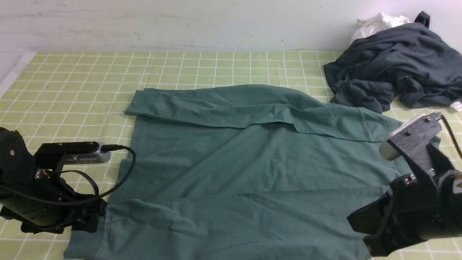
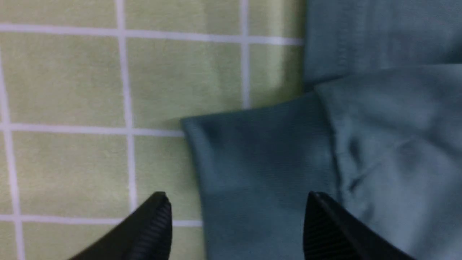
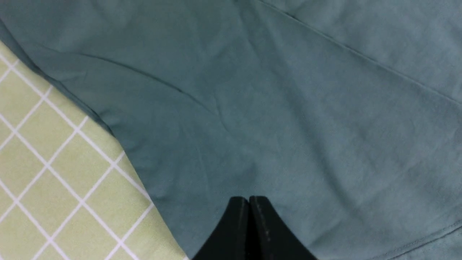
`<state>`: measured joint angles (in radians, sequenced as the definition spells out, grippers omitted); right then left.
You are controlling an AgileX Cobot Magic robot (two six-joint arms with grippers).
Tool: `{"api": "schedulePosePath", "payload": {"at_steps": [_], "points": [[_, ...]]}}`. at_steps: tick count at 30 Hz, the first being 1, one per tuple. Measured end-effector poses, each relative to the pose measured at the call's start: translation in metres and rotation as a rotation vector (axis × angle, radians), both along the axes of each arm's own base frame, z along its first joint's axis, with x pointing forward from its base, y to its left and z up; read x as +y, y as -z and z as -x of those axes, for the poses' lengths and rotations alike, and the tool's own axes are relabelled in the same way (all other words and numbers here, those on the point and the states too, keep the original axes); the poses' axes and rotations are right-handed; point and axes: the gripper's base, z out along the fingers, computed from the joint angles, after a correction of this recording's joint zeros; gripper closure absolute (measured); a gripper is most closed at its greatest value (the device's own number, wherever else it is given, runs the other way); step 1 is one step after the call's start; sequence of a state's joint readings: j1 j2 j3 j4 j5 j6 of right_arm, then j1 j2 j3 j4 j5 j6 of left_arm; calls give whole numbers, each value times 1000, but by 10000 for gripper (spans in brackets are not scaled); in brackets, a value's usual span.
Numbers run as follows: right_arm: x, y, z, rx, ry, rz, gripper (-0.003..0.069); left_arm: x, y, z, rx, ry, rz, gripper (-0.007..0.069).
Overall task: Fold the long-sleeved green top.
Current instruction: Use the left arm to clamp the cuff closest to it
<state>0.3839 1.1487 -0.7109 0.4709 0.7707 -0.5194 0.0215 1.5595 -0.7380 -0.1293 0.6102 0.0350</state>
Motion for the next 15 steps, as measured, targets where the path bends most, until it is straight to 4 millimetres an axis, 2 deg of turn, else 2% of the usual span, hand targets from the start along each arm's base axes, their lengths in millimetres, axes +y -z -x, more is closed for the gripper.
{"api": "schedulePosePath", "payload": {"at_steps": [4, 7, 10, 15], "points": [[0, -1, -3, -30, 11, -4, 673, 11, 15, -4, 45, -75, -2, 167], [0, -2, -3, -41, 14, -6, 671, 12, 16, -8, 44, -80, 2, 191], [0, -2, -4, -44, 14, -6, 671, 11, 16, -11, 43, -88, 19, 301], [1, -2, -4, -46, 16, -10, 671, 7, 8, -17, 31, -86, 73, 557]]}}
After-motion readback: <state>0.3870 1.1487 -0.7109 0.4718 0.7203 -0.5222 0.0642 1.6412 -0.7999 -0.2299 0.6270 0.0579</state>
